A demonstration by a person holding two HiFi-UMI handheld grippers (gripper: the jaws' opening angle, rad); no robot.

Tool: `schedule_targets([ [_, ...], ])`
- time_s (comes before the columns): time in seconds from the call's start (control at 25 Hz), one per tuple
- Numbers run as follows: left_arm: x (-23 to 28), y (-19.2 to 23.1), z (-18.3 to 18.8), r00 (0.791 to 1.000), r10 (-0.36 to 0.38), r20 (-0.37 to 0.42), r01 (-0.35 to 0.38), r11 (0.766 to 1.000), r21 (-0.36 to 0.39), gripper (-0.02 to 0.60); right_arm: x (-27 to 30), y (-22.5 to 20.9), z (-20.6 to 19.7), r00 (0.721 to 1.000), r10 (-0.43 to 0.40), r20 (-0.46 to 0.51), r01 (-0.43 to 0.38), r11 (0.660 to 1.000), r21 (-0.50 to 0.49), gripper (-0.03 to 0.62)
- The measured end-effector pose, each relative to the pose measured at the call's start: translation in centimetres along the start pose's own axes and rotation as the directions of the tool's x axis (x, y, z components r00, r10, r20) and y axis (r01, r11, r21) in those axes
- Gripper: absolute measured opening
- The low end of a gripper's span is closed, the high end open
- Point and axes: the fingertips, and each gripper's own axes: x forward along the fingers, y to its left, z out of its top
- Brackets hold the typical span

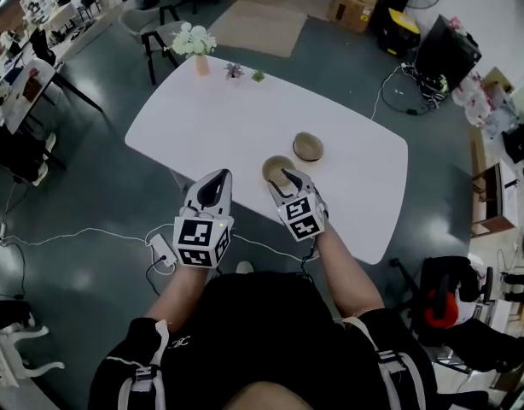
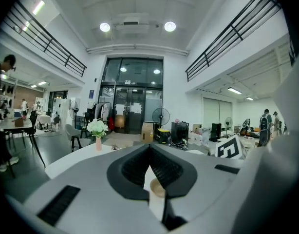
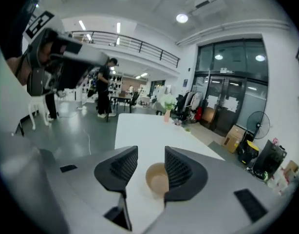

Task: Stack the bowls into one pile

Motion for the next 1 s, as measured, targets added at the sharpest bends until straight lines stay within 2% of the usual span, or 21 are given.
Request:
schedule_targets([
  [0.12, -0.5, 1.6, -0.4, 0.999, 0.03, -0.009, -0.03, 1.0, -0.001, 0.014, 3.2, 1.4, -2.8, 0.991, 0.062, -0.122, -0.068, 0.997, -0.045, 0.189],
  [0.2, -0.8, 2.4, -0.9, 0.999, 0.05, -0.016, -0.05, 0.999, -0.003, 0.014, 4.8, 2.0, -4.9, 0.975, 0.086, -0.205, -0.104, 0.992, -0.075, 0.188],
  [0.36, -1.4, 3.8, -1.6, 0.996, 0.084, -0.028, -0.084, 0.996, -0.004, 0.014, 7.7, 2.4, -8.8, 0.927, 0.092, -0.363, -0.16, 0.974, -0.162, 0.189],
  [0.48, -1.7, 4.8, -1.7, 0.994, 0.106, -0.034, -0.106, 0.994, -0.003, 0.014, 9.2, 2.3, -10.8, 0.893, 0.079, -0.443, -0.193, 0.957, -0.218, 0.189],
  [0.64, -2.2, 5.9, -2.0, 0.99, 0.136, -0.04, -0.136, 0.991, -0.009, 0.014, 10.1, 2.0, -12.8, 0.857, 0.063, -0.511, -0.216, 0.945, -0.247, 0.187],
  [0.72, -2.5, 6.6, -2.0, 0.988, 0.15, -0.041, -0.15, 0.989, -0.012, 0.014, 10.6, 1.7, -13.4, 0.847, 0.036, -0.531, -0.211, 0.939, -0.272, 0.165],
  [0.8, -2.7, 7.2, -2.2, 0.986, 0.16, -0.045, -0.161, 0.987, -0.014, 0.014, 11.0, 1.5, -13.8, 0.843, 0.008, -0.538, -0.205, 0.929, -0.308, 0.147],
  [1.0, -2.7, 7.7, -2.6, 0.985, 0.165, -0.046, -0.166, 0.986, -0.019, 0.014, 11.4, 1.3, -13.7, 0.855, -0.017, -0.518, -0.194, 0.916, -0.35, 0.044],
])
